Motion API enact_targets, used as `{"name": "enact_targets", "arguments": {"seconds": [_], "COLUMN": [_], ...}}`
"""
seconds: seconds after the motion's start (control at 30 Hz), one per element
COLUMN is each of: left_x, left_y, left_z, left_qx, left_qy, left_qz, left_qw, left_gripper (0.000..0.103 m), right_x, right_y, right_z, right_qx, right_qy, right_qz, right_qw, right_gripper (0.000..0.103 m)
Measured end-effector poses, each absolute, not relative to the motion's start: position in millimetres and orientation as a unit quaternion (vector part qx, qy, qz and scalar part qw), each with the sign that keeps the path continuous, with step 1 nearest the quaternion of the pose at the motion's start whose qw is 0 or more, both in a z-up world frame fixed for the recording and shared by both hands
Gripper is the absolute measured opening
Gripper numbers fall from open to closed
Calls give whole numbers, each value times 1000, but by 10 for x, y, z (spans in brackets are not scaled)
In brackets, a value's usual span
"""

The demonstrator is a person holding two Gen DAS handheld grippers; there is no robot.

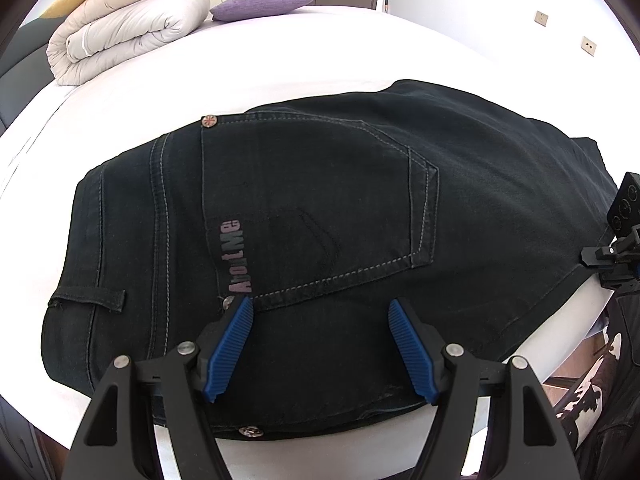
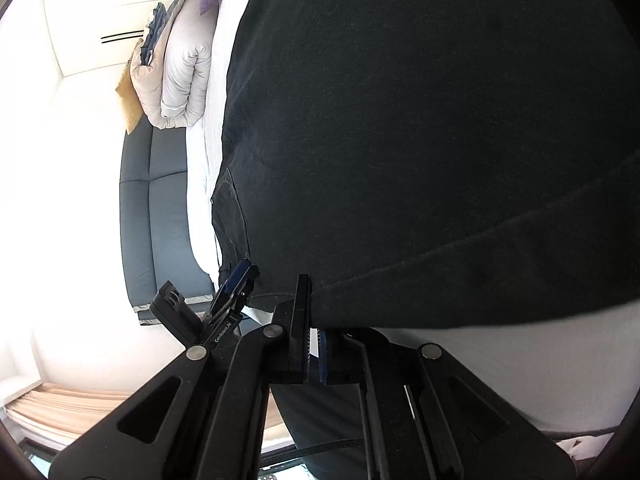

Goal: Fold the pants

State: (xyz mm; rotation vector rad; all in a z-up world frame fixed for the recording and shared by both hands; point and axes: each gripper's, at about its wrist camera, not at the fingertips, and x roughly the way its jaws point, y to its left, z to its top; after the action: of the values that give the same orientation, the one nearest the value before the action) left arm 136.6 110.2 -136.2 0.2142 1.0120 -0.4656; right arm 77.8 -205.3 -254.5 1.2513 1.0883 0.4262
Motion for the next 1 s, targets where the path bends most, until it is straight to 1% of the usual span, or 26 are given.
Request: {"name": "enact_targets", "arguments": {"seconds": [0.2,0.3,0.33,0.43,0.47,0.5,0.53,0.57,0.6,0.7,0.8,0.83,0.9,1.0], "left_x": [1344,1334,1312,1220,1205,1204,1221,1263,1308,1452,1518,1516,1512,1482], "left_y": [1088,1094,1096,934,854,787,695,591,501,134,-147,-218,-272,-214], "left_z": [-1343,-1267,-1219,-1030,-974,-937,-909,-908,-928,-1081,-1231,-1281,-1324,-1352], "left_qx": [102,85,80,81,83,84,85,83,81,87,102,112,118,114], "left_qy": [475,477,475,454,447,443,439,439,442,457,468,470,468,467], "left_qz": [-218,-211,-211,-231,-240,-246,-254,-261,-265,-283,-297,-294,-290,-299], "left_qw": [846,849,851,857,858,858,858,856,853,839,826,825,826,825], "left_gripper": [72,70,68,68,68,68,68,68,68,68,68,71,75,75], "right_x": [742,763,758,737,720,697,662,638,608,533,428,394,306,142], "right_y": [-2039,-2030,-2028,-2024,-2028,-2037,-2075,-2102,-2162,-2401,-2600,-2647,-2762,-2931], "right_z": [-2574,-2614,-2605,-2524,-2488,-2461,-2426,-2408,-2401,-2414,-2417,-2437,-2506,-2542], "right_qx": [546,542,540,537,536,537,540,543,551,582,591,597,621,628], "right_qy": [479,468,465,470,470,465,453,445,436,412,401,400,393,399], "right_qz": [192,213,215,207,210,215,221,220,215,195,178,174,167,154], "right_qw": [659,665,668,669,669,671,674,677,679,673,677,673,657,650], "right_gripper": [1,1,1,7,15,25,30,38,41,41,41,41,41,41]}}
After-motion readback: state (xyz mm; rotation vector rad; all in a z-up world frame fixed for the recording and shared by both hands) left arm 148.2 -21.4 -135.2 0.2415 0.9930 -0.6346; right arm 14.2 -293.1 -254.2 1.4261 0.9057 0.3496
